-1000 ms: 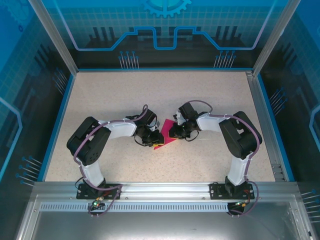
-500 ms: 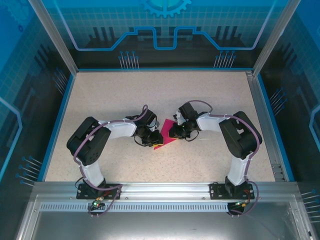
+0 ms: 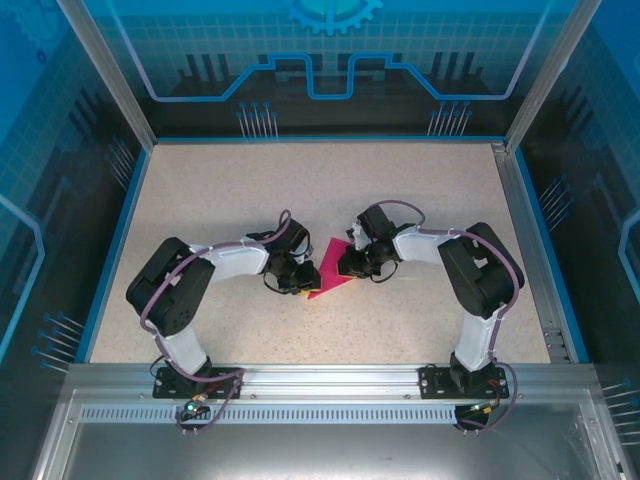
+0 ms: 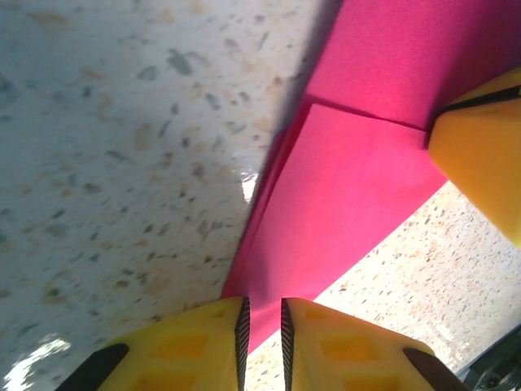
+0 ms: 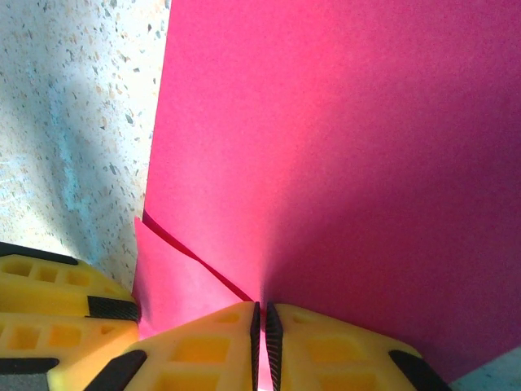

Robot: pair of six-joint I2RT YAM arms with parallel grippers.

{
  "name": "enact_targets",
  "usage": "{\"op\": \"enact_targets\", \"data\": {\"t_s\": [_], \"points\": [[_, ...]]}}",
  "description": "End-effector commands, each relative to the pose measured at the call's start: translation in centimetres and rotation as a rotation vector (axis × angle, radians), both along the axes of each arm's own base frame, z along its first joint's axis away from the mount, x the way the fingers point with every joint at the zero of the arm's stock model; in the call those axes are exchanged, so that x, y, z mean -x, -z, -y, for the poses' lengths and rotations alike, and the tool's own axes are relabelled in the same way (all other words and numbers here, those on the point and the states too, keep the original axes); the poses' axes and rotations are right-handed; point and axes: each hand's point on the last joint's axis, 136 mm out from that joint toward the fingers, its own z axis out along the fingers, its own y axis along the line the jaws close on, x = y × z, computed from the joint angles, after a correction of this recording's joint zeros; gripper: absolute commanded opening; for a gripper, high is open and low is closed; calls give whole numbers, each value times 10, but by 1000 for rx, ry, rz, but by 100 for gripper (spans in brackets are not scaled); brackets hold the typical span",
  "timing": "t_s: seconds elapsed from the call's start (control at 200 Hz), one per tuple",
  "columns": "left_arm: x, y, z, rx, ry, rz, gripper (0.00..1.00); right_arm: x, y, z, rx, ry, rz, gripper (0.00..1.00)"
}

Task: Fold a paper plane with a square sheet of paper (pick it up from the middle)
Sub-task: Third fold the triangle at the center of the table.

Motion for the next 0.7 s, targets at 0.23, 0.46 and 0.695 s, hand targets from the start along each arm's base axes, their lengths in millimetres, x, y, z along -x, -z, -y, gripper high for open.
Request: {"op": "enact_targets", "data": {"t_s": [0.23, 0.46, 0.695], "points": [[3, -18, 6, 68, 15, 6, 25, 18, 29, 28, 142, 16, -67, 15], [4, -35, 19, 153, 53, 22, 28, 19, 29, 29, 146, 19, -69, 15], [15, -1, 10, 72, 59, -63, 29, 19, 30, 29, 146, 19, -71, 16]]}}
